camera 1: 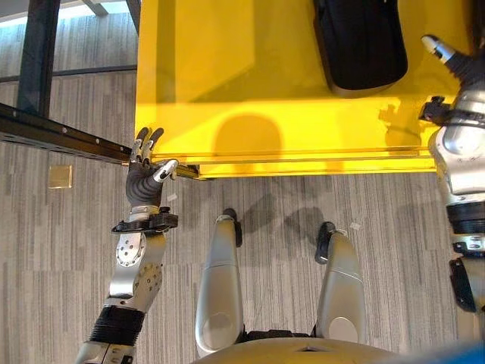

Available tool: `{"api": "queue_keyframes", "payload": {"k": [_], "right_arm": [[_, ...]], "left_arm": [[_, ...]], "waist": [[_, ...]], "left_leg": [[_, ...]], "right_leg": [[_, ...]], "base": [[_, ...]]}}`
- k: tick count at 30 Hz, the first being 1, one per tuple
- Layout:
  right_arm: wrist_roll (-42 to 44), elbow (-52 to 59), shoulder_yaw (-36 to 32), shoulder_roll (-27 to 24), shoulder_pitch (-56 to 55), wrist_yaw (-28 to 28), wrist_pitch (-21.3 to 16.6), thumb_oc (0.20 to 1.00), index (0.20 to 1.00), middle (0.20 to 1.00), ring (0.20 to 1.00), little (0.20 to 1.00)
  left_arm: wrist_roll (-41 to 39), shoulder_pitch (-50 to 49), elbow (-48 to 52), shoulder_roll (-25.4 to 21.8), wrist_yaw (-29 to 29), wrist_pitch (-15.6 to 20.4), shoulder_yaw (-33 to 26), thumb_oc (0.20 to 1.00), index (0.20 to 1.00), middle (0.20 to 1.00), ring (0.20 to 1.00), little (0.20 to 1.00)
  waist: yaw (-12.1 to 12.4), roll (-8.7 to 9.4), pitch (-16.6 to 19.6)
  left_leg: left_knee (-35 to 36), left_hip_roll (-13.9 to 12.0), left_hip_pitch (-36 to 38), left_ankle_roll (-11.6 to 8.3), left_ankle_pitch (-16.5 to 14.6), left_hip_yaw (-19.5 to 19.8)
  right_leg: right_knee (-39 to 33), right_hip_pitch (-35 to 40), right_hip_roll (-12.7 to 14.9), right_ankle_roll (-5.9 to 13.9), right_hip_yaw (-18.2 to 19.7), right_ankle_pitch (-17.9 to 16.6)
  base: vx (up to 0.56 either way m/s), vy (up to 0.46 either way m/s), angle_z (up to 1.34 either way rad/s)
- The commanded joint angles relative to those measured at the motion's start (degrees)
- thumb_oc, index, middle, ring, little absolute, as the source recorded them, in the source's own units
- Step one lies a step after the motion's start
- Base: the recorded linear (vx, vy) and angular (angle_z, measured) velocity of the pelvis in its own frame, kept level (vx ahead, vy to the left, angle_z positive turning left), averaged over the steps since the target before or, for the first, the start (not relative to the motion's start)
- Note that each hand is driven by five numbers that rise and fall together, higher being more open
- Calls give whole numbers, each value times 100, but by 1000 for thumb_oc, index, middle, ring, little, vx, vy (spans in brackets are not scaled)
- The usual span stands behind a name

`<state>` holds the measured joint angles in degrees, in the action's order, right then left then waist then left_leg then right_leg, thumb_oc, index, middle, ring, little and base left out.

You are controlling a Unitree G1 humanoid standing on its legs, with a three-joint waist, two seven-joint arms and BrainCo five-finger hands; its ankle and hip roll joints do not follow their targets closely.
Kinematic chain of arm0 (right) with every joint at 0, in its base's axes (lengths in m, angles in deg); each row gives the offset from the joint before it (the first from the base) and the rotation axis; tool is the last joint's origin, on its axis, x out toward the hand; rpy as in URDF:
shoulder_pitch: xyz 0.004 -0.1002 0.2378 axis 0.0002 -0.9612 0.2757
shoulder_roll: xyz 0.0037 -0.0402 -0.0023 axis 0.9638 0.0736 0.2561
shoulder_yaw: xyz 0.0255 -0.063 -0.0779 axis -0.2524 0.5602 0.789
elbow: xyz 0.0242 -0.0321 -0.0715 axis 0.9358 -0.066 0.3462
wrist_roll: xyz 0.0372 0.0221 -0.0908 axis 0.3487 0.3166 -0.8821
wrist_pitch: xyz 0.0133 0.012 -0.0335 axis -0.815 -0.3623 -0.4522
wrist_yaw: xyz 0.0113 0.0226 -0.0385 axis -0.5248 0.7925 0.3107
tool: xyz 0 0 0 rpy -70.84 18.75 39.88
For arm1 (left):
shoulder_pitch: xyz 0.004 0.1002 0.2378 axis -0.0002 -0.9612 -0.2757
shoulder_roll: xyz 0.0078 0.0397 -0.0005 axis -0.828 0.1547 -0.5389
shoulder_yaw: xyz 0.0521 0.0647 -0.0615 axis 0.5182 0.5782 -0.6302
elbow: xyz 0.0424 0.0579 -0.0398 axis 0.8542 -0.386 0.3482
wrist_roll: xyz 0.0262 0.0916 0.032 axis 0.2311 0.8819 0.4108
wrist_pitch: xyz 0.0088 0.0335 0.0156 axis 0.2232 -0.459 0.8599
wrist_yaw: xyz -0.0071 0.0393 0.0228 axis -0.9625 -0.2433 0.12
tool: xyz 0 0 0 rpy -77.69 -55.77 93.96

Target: Move parts from the plastic box to the shelf.

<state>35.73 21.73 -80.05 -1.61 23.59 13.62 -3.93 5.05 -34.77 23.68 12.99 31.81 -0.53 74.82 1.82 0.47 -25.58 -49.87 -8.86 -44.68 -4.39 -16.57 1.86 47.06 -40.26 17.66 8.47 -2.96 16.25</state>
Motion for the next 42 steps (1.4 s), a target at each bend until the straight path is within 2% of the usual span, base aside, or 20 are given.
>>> {"api": "queue_keyframes", "payload": {"k": [1,3,13,25,42], "right_arm": [[98,-140,-134,-18,50,10,-490,1000,1000,1000,1000,1000],[379,-211,-92,191,-54,139,-574,1000,1000,1000,1000,1000],[1062,-836,263,493,-60,659,-663,1000,1000,1000,1000,1000],[1383,-1768,599,299,431,865,-533,1000,1000,1000,1000,1000],[1535,-1957,959,143,824,1136,-452,1000,1000,1000,1000,1000]], "left_arm": [[142,52,-114,107,123,-61,199,1000,1000,1000,1000,1000],[127,43,-117,128,113,-71,212,1000,1000,1000,1000,1000],[55,28,-143,129,-4,-64,226,1000,1000,1000,1000,1000],[-4,12,-118,52,-135,-65,309,1000,1000,1000,1000,1000],[-64,-1,-124,-8,-185,-76,330,1000,1000,1000,1000,1000]], "waist": [[-60,-2,206],[-58,-3,203],[-7,-27,186],[83,-66,154],[168,-51,110]], "left_leg": [[171,-285,200,-179,173,411],[190,-297,205,-181,184,411],[192,-292,176,-193,217,422],[206,-268,173,-191,240,413],[190,-232,126,-179,249,424]], "right_leg": [[448,-229,-90,-204,169,-236],[423,-219,-93,-202,175,-248],[437,-226,-88,-204,167,-260],[446,-233,-65,-196,165,-268],[468,-226,-13,-195,139,-267]], "base": [[0,0,0],[0,0,0],[0,0,0],[0,0,0],[0,0,0]]}}
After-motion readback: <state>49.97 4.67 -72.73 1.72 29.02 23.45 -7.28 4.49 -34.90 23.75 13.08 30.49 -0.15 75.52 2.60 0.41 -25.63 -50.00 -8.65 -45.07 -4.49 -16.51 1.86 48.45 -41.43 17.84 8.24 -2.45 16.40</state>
